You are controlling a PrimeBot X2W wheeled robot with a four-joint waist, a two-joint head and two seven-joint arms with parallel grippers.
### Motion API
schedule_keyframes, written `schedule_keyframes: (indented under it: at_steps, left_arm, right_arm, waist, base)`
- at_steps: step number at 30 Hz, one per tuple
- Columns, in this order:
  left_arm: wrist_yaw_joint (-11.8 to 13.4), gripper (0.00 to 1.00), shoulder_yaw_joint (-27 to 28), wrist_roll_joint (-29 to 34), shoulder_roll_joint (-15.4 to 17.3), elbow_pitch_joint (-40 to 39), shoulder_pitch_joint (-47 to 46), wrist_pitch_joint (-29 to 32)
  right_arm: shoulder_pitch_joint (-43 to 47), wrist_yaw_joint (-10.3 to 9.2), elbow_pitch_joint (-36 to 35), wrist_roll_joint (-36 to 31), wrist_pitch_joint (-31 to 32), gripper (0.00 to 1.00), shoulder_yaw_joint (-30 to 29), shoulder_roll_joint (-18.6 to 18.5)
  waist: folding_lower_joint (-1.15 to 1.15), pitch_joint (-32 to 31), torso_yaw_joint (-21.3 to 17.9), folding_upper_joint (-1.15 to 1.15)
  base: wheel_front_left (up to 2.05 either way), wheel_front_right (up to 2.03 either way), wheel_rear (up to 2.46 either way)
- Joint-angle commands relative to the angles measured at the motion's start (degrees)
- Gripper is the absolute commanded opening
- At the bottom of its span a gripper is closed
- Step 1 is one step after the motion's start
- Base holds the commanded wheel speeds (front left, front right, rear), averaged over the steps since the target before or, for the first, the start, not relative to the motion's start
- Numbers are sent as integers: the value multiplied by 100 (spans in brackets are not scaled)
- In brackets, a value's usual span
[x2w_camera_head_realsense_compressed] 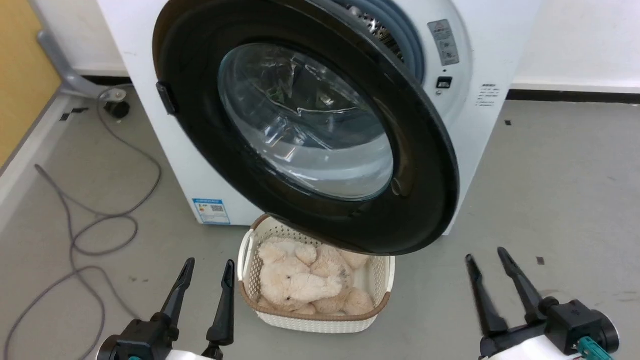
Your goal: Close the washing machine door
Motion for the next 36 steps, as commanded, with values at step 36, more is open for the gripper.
schedule_keyframes:
  at_steps: [36]
  left_arm:
    - [142, 100, -745, -96, -85, -213, -1362, -25]
  right_arm:
    - [-4087, 3, 1469, 1535, 887, 0, 973, -2722]
  waist:
    - [0, 2075, 1142, 0]
  base:
    - [0, 0, 0]
